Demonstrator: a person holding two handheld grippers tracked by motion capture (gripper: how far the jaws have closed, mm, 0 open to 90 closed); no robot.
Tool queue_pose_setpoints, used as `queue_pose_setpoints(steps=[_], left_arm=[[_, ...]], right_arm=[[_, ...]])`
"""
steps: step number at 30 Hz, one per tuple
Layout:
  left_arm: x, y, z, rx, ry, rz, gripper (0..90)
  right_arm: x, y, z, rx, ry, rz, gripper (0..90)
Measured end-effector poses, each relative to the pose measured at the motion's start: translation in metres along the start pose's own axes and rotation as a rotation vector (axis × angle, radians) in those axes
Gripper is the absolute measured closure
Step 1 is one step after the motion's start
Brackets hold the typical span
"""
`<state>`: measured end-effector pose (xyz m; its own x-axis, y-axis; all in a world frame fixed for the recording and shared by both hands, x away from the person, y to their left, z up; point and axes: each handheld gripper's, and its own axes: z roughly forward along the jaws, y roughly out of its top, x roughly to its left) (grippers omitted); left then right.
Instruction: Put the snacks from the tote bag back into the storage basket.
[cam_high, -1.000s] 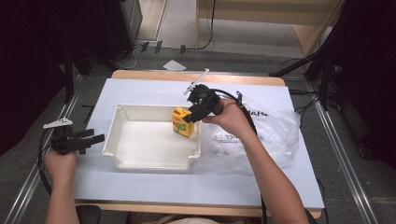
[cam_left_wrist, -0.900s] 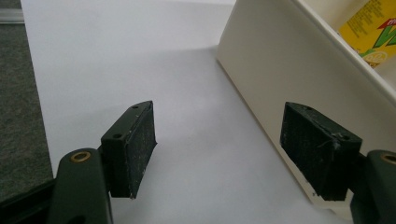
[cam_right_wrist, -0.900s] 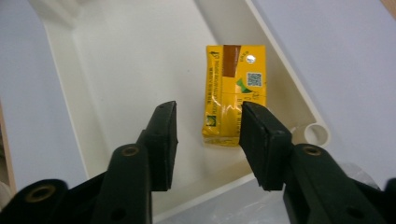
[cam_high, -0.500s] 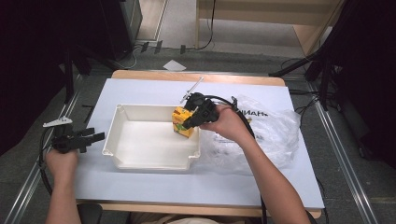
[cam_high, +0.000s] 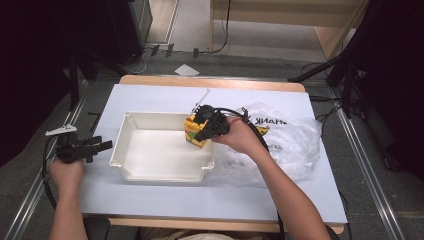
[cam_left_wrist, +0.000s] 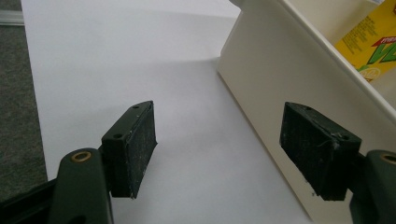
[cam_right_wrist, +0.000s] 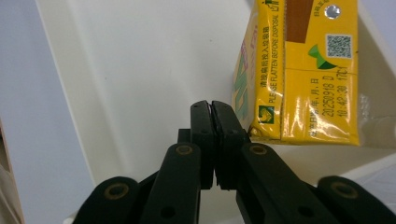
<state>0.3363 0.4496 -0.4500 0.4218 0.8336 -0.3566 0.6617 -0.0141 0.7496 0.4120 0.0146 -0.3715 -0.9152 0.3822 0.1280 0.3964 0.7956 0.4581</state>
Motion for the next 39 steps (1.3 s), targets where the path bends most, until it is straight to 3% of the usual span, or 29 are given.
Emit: queue_pose_setpoints(steps=[17, 27, 39], left_arm=[[0.0, 0.0, -0.001, -0.004, -0.005, 0.001, 28.2], [0.0, 0.0, 0.0, -0.002, -0.007, 0.001, 28.2], [-0.001, -0.001, -0.001, 0.004, -0.003, 0.0, 28.1]], right_arm=[[-0.002, 0.0, 0.012, 0.04, -0.01, 0.004, 89.9], [-0.011, -0.004, 0.009, 0.04, -0.016, 0.04, 89.9], [-0.019, -0.005, 0.004, 0.04, -0.007, 0.044, 89.7]])
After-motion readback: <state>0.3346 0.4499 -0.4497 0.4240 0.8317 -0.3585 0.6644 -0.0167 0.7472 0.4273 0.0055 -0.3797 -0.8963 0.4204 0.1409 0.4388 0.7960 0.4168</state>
